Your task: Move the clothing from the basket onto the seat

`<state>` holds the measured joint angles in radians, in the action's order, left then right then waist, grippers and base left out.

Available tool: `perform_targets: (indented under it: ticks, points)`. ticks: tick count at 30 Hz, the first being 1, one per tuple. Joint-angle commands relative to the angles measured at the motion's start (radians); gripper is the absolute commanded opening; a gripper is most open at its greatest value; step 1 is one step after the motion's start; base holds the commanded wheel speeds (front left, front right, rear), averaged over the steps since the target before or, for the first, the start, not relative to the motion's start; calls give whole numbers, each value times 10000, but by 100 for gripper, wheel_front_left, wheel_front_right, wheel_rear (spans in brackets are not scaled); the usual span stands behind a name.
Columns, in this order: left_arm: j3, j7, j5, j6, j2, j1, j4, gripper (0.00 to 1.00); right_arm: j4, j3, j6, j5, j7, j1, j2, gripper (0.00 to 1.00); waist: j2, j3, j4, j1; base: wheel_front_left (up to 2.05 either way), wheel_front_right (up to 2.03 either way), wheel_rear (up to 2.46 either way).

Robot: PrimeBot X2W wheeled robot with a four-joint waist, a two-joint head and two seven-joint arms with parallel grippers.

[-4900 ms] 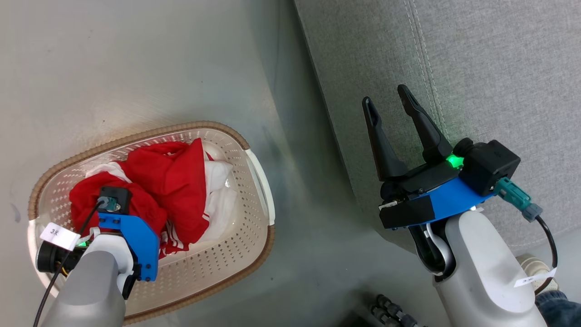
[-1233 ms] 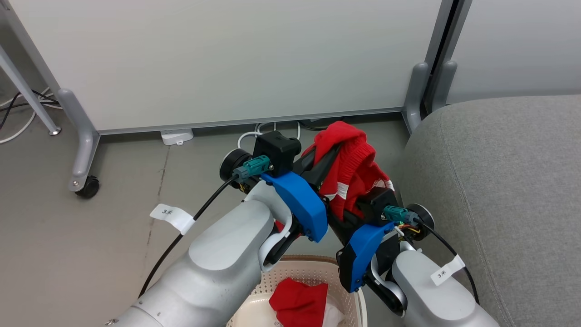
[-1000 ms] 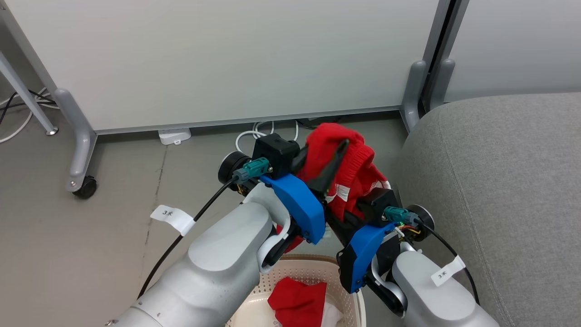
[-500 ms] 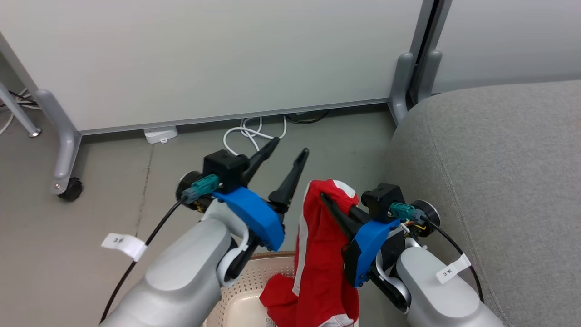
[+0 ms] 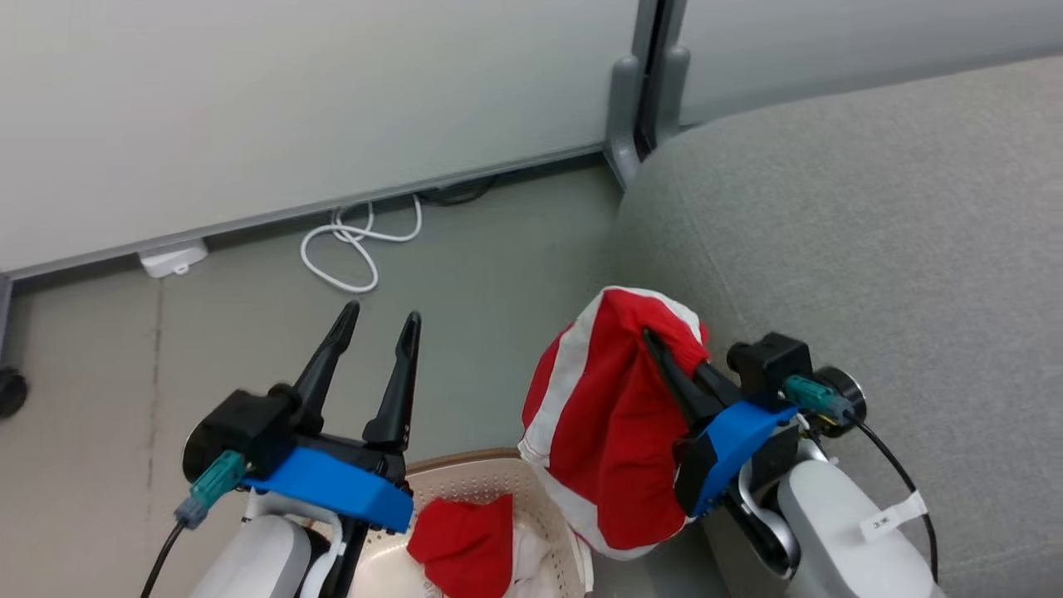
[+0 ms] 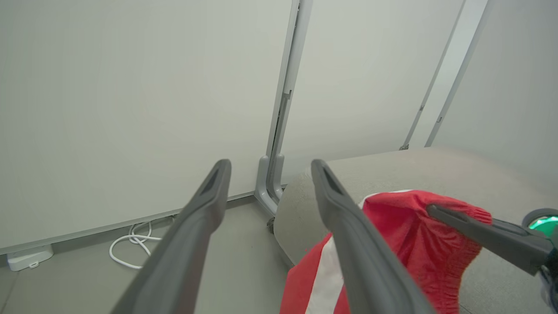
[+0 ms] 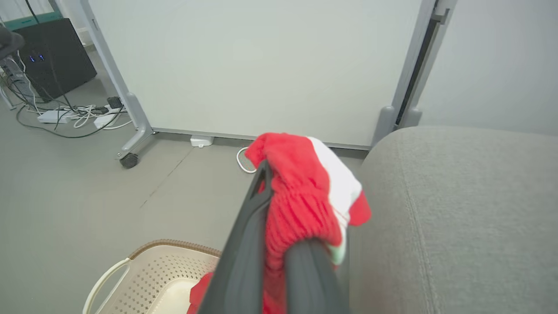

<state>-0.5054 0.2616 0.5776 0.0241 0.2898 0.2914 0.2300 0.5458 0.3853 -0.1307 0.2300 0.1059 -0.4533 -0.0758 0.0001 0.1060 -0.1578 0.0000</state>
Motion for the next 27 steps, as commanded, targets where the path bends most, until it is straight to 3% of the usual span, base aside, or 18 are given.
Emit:
perform_targets:
  ticks: [1,10,15,27]
  points:
    - [202,47,-154,37,-57,-274,-144,100,-208,-173,-1,-78,-25,243,-36,0,-1,-90,-252,0,0,0,0]
    - [1894,48,-1081,363,-605,-1752,-696,100,-2225,-1406,-1,-785,-684,1868,81,0,-1,134,-1965,0,0,0,0]
    - [2361,48,-1538,590,-796,-1936,-761,100,-3038,-1811,-1,-931,-966,2515,163,0,-1,297,-2647,0,0,0,0]
    - [2551,49,-1951,968,-1010,-1811,-420,100,-3702,-2042,-1,-924,-1211,2453,245,0,-1,534,-2993,0,0,0,0]
